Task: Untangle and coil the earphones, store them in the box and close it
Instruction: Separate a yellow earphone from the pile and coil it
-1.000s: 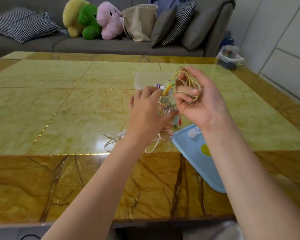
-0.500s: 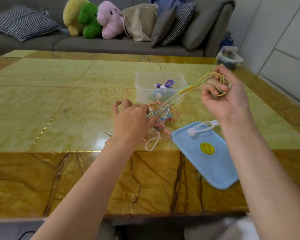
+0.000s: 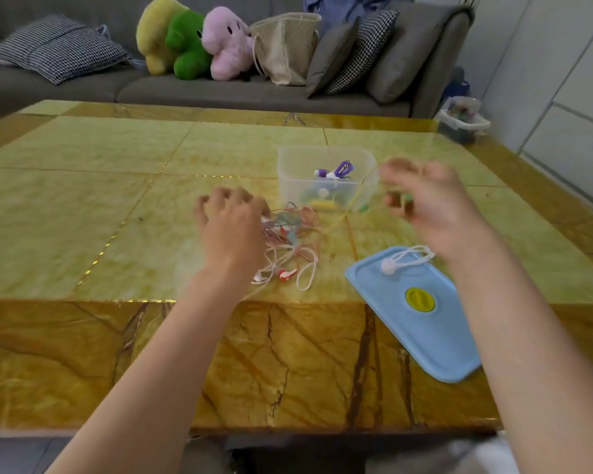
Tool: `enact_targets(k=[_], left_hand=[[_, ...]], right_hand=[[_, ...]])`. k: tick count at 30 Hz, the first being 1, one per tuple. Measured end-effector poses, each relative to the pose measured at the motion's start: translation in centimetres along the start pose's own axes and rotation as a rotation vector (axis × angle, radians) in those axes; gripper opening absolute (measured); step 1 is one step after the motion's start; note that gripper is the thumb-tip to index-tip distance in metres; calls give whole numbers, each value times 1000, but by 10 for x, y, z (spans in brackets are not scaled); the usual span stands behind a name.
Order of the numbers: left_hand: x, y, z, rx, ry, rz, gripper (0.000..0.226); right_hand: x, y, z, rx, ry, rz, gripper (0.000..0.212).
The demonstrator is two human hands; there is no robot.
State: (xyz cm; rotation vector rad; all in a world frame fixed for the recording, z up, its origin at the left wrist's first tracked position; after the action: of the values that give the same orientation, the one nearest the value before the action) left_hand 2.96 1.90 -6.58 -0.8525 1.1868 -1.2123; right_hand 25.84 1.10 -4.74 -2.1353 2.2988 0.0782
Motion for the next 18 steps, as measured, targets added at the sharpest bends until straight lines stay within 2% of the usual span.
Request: enact_targets(k=[2,6,9,12,14,16,18], left_hand=[[0,26,12,-2,103,-181,28],[4,36,27,11,187,-283,26],[4,25,27,119,152,-247,25],[0,-3,23,210,100,-57,21],[-1,-14,27,300,144,18,25],[-1,-8,41,370,237,-30,29],[1,12,56,313,298,-165,31]], right_hand=[[0,6,8,272,29,-17,21],[-2,4,5,516,3,3,7],[-1,4,10,704,61,-12,17],[2,2,13,862,121,-12,20],[3,3,11,894,118,1,18],[3,2,6,889,82,35,17],[4,-1,-3,856,27,94,23]])
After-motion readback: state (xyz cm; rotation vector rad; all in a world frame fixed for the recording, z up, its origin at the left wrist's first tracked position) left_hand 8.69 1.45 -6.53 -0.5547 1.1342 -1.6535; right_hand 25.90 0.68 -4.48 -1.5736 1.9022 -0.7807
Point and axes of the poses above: each hand's wrist, its own x-axis away from the middle knuckle, its own y-axis out of the palm, z = x × y, the point moved 10 cm from there along -x, towards the middle knuckle, and after that the axes turned 10 degrees about -z, right-handed, at the moved point
